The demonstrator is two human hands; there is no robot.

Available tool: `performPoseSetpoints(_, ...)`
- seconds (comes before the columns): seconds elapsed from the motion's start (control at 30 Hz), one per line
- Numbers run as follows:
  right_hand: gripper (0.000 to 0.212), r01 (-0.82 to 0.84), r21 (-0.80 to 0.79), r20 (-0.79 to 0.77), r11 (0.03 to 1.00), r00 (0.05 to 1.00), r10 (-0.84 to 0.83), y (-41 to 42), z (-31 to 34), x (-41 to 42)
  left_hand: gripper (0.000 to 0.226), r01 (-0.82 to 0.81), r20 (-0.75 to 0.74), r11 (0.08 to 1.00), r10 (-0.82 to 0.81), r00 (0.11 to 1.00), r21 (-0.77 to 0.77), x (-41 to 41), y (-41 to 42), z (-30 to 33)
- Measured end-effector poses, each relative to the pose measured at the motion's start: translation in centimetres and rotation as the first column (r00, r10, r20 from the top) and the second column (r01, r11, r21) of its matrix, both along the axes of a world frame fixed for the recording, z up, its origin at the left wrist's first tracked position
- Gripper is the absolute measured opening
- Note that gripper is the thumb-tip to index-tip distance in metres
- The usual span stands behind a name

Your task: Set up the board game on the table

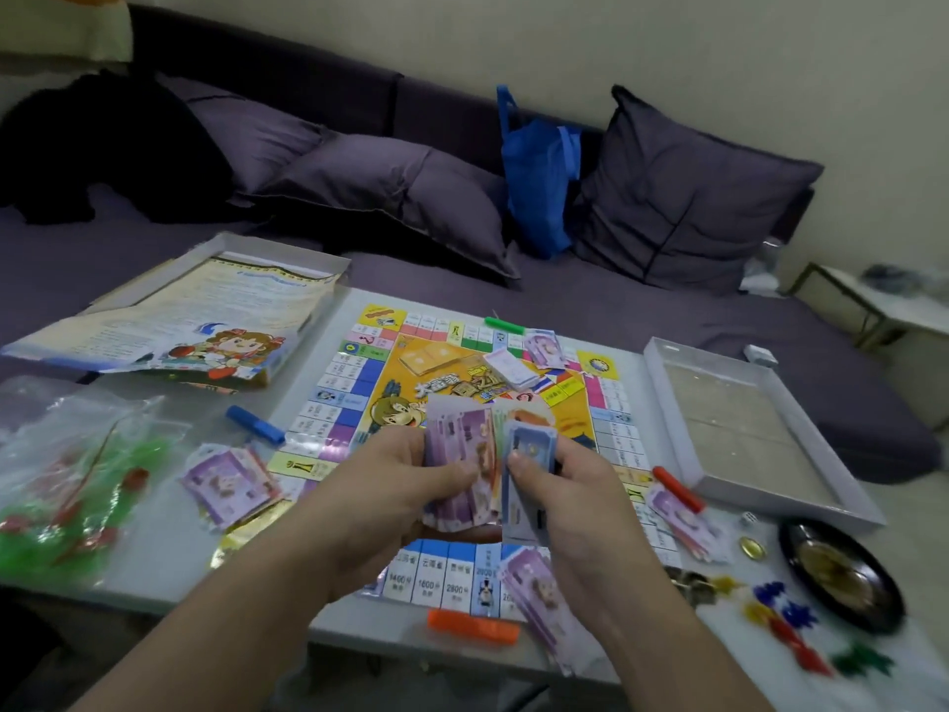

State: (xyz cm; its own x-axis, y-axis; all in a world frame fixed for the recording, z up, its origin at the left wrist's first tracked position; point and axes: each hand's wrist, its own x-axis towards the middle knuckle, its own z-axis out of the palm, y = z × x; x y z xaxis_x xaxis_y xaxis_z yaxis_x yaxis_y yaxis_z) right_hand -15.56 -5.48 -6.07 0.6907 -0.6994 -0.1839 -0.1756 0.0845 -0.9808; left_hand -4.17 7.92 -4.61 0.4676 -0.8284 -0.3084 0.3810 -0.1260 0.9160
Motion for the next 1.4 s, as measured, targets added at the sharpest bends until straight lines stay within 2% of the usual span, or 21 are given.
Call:
performPoseSetpoints(0.17, 0.016, -0.037, 0.021, 0.004, 0.999, 0.999, 0.037, -2.1, 0.0, -2.1, 0.019, 0.008, 0.081, 1.000, -0.010, 0.997, 0.024, -1.6, -3.0, -0.4)
performPoseSetpoints(0.27, 0.018, -0.049, -0.019, 0.013, 0.999, 0.999, 0.049, -3.2, 0.1, -3.3, 0.021, 0.001, 0.088, 1.000, -0.004, 0.996, 0.027, -2.5, -4.4, -0.8)
performPoseSetpoints(0.37, 0.017, -0.027, -0.068, -0.002, 0.997, 1.000, 0.027, -3.7, 0.1, -4.0, 0.027, 0.008, 0.017, 1.000, -0.009, 1.000, 0.004, -3.1, -5.2, -1.0)
performPoseSetpoints(0.5, 0.013, 0.045, -0.137, -0.019, 0.990, 0.999, -0.048, -4.6, 0.0, -5.0, 0.024, 0.041, -0.105, 0.997, -0.048, 0.993, -0.067, -3.7, -5.5, -0.6)
performPoseSetpoints(0.63, 0.012, -0.008, -0.077, 0.004, 0.997, 1.000, 0.008, -4.5, 0.4, -5.8, 0.021, 0.096, 0.001, 0.993, -0.096, 0.995, -0.066, -3.9, -5.2, -0.4)
performPoseSetpoints(0.83, 0.015, -0.056, -0.031, 0.014, 0.998, 0.998, 0.057, -3.7, 0.4, -5.8, 0.019, -0.021, 0.139, 1.000, 0.023, 0.990, -0.015, -4.2, -4.4, -0.9)
performPoseSetpoints(1.0, 0.016, -0.026, -0.006, 0.040, 1.000, 0.999, 0.026, -3.4, 0.2, -5.6, 0.022, -0.027, 0.026, 0.999, 0.028, 0.999, -0.043, -4.1, -4.0, -0.9)
performPoseSetpoints(1.2, 0.014, 0.028, -0.043, 0.028, 0.999, 0.999, -0.027, -3.5, 0.0, -5.3, 0.015, -0.052, 0.119, 0.998, 0.056, 0.991, -0.039, -3.7, -3.7, -0.9)
performPoseSetpoints(1.4, 0.015, 0.079, -0.059, 0.022, 0.995, 0.997, -0.078, -3.9, -0.4, -5.3, 0.019, -0.097, 0.110, 0.994, 0.102, 0.989, -0.049, -3.5, -3.8, -0.9)
